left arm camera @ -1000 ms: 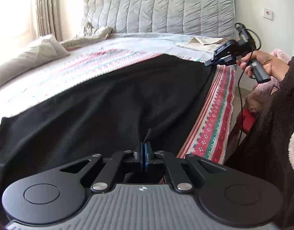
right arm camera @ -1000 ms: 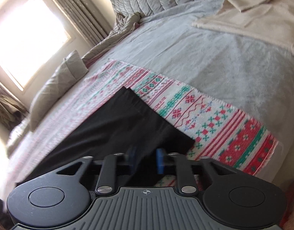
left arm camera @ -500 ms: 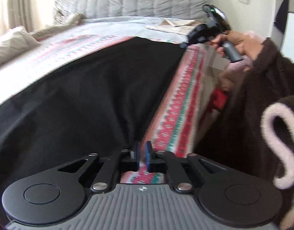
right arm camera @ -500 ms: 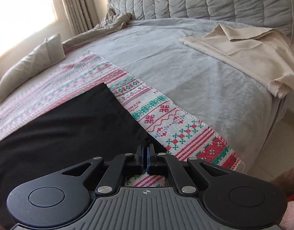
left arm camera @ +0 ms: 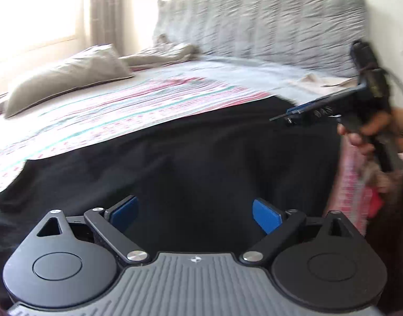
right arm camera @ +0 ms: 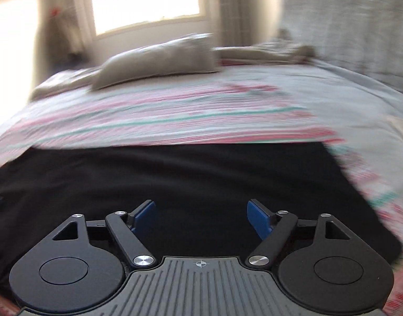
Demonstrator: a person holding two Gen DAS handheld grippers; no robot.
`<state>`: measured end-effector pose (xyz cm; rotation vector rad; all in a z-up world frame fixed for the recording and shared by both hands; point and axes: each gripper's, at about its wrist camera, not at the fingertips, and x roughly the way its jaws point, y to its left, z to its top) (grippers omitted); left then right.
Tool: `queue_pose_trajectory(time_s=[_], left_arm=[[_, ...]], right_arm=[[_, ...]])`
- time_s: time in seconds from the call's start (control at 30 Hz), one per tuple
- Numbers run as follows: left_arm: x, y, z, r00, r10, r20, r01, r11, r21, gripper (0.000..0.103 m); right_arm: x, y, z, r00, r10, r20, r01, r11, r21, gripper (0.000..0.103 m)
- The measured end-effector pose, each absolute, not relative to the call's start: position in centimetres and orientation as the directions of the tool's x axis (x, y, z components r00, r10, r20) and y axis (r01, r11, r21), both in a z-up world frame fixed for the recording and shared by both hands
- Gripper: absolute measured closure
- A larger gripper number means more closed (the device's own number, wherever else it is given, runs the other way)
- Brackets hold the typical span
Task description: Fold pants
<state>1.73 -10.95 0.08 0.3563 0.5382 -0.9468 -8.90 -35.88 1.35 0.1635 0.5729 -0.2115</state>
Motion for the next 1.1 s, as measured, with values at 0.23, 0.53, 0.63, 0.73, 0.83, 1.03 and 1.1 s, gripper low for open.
queue_pose_trajectory(time_s=[0.23, 0.53, 0.63, 0.73, 0.83, 1.03, 1.1], left_arm=[[4.1, -9.1, -0.8, 0.449, -0.604, -0.658, 0.814, 0.58, 0.023, 0.0], [0.3, -1.9, -0.8, 0.316, -0.666, -0.675, 0.888, 0.458, -0.035, 0.0], [-0.8, 0.5, -0.5, 0.25, -0.676, -0.693, 0.924, 0.38, -0.037, 0.0], [-1.7, 1.9, -0.2, 0.213, -0.659, -0.722, 0.946, 0.324, -0.016, 0.0], [-2.1, 3.1, 0.0, 0.192, -0.633, -0.75, 0.959, 0.285, 0.005, 0.0], [-2.0, 3.5, 0.8, 0.158, -0.633, -0.758, 0.963, 0.268, -0.023, 0.0], [-1.5, 3.2, 1.1, 0.172, -0.677, -0.716, 0.951, 0.304, -0.059, 0.0]], right_arm=[[-3.1, -27.7, 0.5, 0.843, 0.021, -0.537, -0.057, 0.997, -0.051, 0.007], [-5.3, -30.8, -2.0, 0.773, 0.137, -0.62, -0.162, 0.987, 0.015, 0.0], [-8.2, -33.0, -2.5, 0.775, 0.143, -0.616, -0.182, 0.983, 0.0, 0.0], [-10.9, -35.7, -2.4, 0.773, 0.112, -0.624, -0.13, 0.991, 0.018, 0.0], [-12.4, -37.6, -2.3, 0.764, 0.055, -0.643, -0.046, 0.998, 0.03, 0.0], [-14.2, -40.2, -1.7, 0.738, -0.025, -0.674, 0.09, 0.994, 0.062, 0.0], [-14.9, -41.3, -1.4, 0.732, -0.067, -0.678, 0.167, 0.982, 0.084, 0.0]])
